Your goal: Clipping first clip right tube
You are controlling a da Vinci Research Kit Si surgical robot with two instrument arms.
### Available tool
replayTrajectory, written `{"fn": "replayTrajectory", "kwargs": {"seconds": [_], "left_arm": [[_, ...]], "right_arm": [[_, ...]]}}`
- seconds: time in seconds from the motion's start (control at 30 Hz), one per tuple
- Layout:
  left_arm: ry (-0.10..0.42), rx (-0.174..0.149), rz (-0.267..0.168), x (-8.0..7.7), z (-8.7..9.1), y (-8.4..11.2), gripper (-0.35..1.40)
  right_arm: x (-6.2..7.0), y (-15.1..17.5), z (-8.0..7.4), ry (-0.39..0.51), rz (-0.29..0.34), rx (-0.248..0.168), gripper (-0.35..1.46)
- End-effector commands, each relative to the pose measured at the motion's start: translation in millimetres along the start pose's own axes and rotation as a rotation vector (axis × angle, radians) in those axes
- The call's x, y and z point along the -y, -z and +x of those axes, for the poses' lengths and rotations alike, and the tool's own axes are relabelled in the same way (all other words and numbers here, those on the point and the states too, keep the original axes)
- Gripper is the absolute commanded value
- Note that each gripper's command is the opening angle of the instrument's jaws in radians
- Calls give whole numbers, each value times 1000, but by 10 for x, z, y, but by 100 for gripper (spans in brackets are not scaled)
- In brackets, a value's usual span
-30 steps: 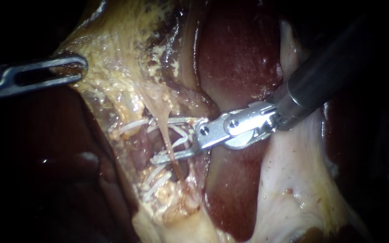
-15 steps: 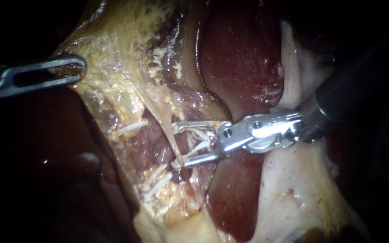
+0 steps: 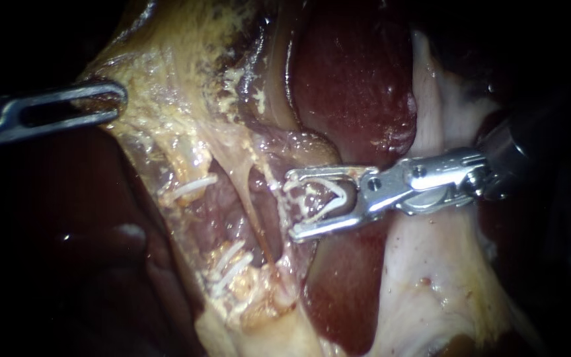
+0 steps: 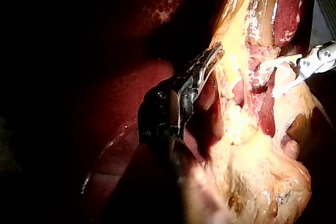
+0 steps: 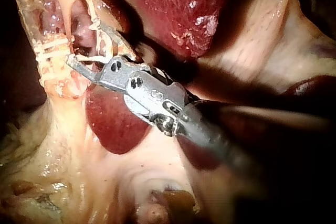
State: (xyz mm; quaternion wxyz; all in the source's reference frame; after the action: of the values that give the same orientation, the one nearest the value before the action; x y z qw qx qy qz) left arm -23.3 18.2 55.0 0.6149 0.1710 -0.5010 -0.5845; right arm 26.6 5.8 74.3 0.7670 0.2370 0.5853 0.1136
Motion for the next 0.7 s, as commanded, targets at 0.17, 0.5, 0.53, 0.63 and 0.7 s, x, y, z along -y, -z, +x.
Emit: {"fn": "replayTrajectory", "kwargs": {"seconds": [0.17,0.5,0.53,0.63,0.7], "left_arm": [[0,0,0,0,0,0,-35],[0,0,0,0,0,0,-35],[0,0,0,0,0,0,-35],[0,0,0,0,0,0,-35],[0,0,-1,1,0,0,-35]], "right_arm": [[0,-12,-8,-17,0,0,59],[2,-42,-24,-45,23,0,58],[2,-45,-25,-44,25,0,58],[3,-54,-31,-58,29,1,58],[3,-59,-35,-66,33,1,58]]}}
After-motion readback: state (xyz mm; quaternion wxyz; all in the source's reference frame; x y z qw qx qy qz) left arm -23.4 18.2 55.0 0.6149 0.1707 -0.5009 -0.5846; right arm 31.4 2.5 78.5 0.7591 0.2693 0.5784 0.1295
